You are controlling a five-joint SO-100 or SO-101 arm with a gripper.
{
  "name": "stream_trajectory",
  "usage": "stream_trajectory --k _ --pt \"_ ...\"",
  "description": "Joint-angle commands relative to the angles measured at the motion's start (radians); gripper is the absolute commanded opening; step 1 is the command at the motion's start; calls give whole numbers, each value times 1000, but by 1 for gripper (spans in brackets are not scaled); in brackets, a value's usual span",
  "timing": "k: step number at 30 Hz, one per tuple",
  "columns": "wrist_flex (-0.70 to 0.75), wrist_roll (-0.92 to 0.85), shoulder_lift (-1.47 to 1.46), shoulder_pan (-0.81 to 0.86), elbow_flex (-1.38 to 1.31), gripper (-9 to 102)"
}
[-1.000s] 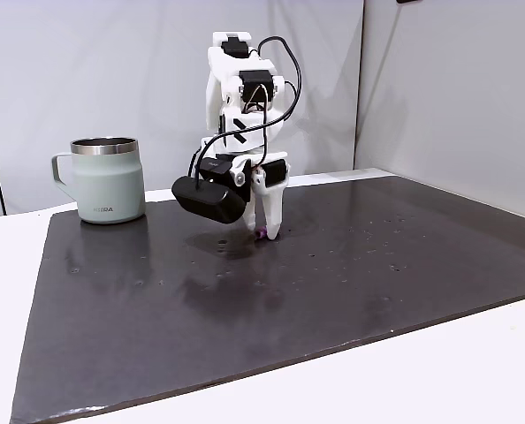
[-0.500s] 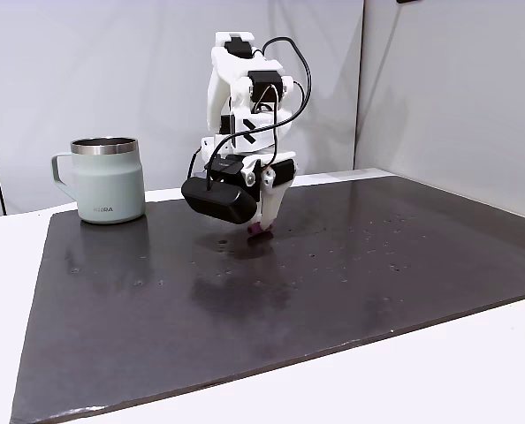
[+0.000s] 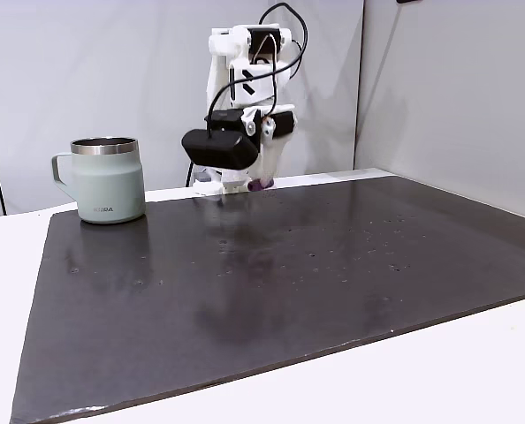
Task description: Grasp a pengrip and put it in the cup.
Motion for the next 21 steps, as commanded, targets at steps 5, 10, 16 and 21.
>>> stream_trajectory --k 5,10,16,21 --pt "152 -107 264 166 2 0" --pt "233 -247 420 334 -2 0" --pt "252 -443 589 561 14 0" --pt "201 -614 609 750 48 0"
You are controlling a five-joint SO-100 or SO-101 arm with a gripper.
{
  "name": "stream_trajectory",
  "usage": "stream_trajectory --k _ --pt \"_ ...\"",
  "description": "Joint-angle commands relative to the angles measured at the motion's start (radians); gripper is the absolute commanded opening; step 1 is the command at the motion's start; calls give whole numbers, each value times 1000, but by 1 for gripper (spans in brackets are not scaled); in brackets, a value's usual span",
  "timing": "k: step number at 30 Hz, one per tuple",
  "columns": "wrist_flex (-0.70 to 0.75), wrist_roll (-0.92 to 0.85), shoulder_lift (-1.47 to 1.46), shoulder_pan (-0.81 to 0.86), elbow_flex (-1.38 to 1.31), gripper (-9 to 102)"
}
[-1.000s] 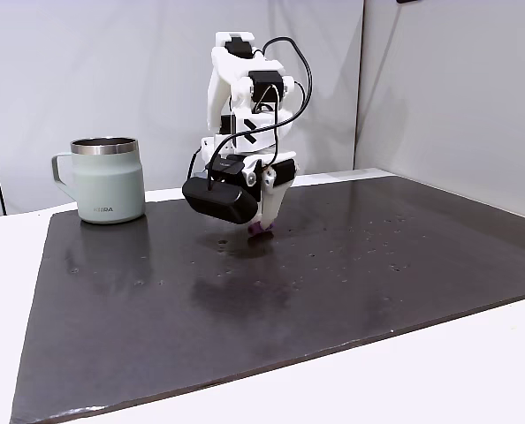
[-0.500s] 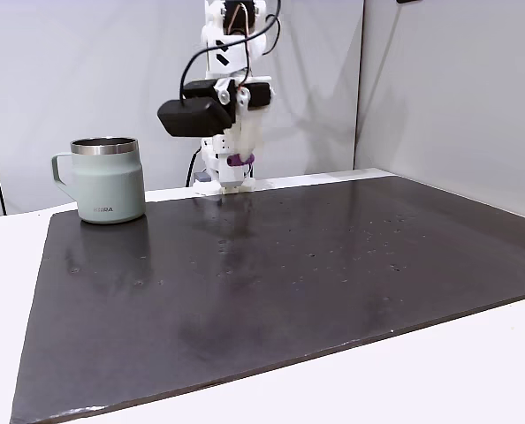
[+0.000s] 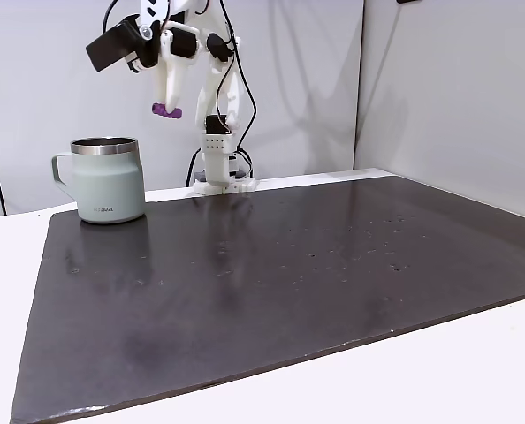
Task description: Grasp a pengrip and put it in the cup.
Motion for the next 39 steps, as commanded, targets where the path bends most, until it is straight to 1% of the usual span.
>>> stream_trajectory --k 1,7,11,17,24,25,26,29,31,33,39 --pt "-58 -120 38 126 8 0" --pt "-117 -302 38 284 5 0" --pt "-169 -387 21 359 5 0" --pt "-298 -399 -18 387 3 0" --pt "-321 -399 -43 391 5 0" --pt "-321 -399 -44 391 5 1" --pt "-321 -397 -44 391 6 4" --pt "-321 -396 -44 390 6 21" --pt "-321 -394 -44 390 8 28" --pt "-321 -391 -44 390 8 31" --pt "-319 -390 -46 388 8 31"
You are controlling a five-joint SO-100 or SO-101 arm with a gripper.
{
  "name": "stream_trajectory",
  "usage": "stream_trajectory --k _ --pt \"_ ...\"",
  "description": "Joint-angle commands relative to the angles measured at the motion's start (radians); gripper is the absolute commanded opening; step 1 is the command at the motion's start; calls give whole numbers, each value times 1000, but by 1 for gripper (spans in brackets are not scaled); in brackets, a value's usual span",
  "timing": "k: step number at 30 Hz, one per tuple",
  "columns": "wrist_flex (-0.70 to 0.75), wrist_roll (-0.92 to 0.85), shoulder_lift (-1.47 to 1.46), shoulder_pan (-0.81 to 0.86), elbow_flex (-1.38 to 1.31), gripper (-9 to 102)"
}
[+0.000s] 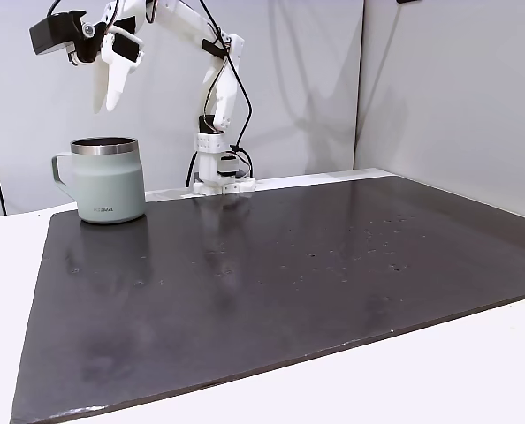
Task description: Grasp a pengrip and put it in the cup.
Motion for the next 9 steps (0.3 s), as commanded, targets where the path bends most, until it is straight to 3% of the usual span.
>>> stream_trajectory --k 1,9 --pt "-37 0 5 -3 -8 31" --pt "-37 2 2 -8 -8 31"
